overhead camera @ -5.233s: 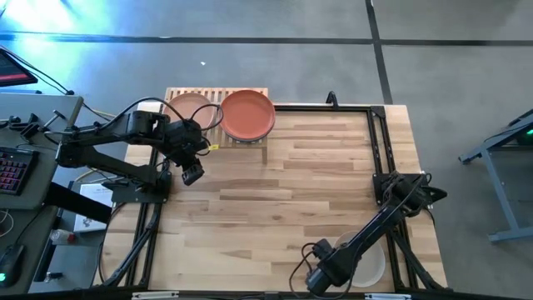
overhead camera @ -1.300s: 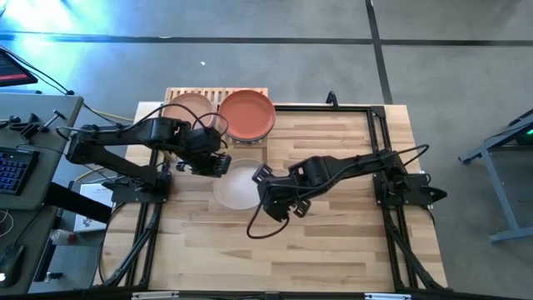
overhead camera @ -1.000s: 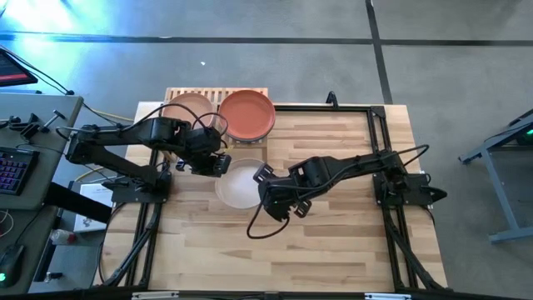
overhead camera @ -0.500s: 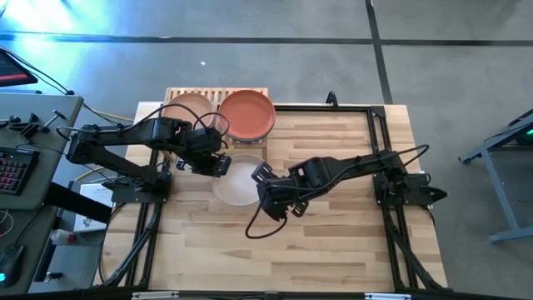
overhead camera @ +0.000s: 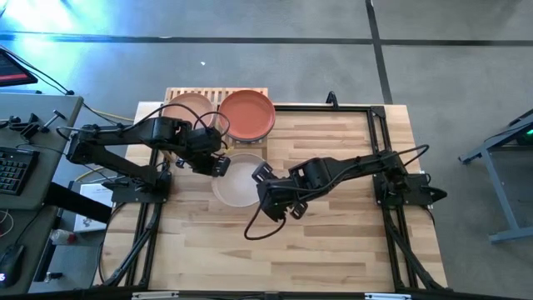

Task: Place and stack plates onto a shelf
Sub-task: Stack the gray plate on top of the brown plate on the shelf

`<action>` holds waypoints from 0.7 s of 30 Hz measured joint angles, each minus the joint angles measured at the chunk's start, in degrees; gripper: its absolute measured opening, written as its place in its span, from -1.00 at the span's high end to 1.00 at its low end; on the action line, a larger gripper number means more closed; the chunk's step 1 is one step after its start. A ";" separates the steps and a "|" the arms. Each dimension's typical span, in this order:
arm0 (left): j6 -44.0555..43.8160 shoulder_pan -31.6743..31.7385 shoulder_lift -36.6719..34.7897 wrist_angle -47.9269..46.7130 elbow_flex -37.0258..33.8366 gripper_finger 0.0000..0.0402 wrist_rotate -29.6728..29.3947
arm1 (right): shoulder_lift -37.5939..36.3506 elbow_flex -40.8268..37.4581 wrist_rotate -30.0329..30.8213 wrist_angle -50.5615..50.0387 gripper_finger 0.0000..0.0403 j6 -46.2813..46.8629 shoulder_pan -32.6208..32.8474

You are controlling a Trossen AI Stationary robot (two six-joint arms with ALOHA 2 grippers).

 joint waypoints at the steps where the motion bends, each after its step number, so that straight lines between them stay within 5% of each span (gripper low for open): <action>1: 0.06 0.00 0.00 -0.04 0.00 0.98 0.00 | 0.00 0.00 0.01 0.03 1.00 0.66 0.00; 9: 3.85 0.50 0.00 -0.17 0.00 0.98 -0.04 | 0.00 0.00 0.19 0.00 0.96 9.36 0.00; 21: 14.57 5.23 -0.54 -7.02 -0.02 0.99 0.19 | 0.00 0.00 1.06 -1.98 0.51 27.90 -0.20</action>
